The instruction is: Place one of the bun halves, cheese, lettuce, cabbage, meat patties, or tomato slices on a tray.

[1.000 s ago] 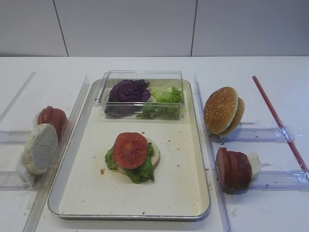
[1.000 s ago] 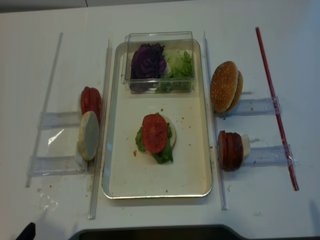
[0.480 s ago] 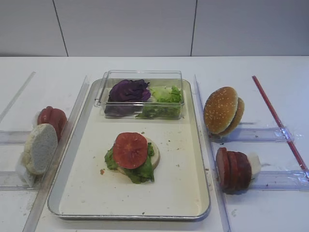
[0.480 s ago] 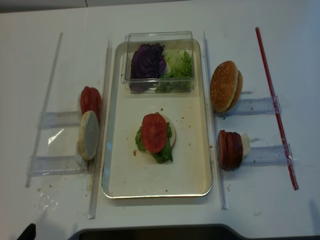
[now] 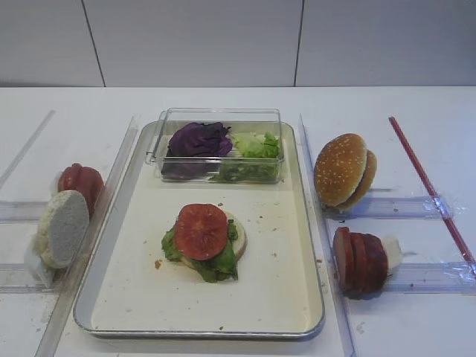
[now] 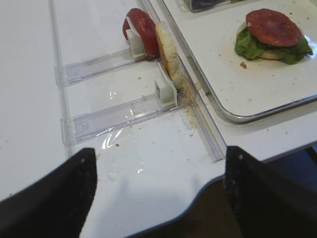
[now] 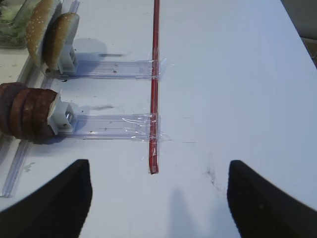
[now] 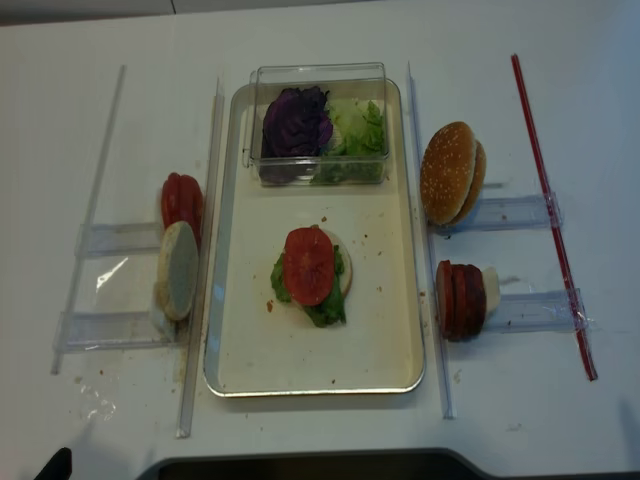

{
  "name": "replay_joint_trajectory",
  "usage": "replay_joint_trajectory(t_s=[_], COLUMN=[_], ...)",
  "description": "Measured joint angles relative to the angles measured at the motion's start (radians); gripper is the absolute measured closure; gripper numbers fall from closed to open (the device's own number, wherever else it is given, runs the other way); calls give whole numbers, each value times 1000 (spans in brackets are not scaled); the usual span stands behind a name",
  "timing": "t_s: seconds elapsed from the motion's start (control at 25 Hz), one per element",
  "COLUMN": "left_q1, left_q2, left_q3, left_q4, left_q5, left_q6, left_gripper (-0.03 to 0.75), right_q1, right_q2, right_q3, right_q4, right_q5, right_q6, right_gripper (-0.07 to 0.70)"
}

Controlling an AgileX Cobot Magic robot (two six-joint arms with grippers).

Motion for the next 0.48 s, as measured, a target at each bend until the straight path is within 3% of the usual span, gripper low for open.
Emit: replay_joint_trajectory(t_s=[0.48], left_q1=[4], left_q2=[0], left_q3=[1], left_q4=[0], left_q5=[0], left_q6=[0], left_gripper=[223], right_q1=[0], right_q2=[0], right_q3=[0], right_q4=[0], right_q5=[-2], right_q6=[0], right_gripper=[57])
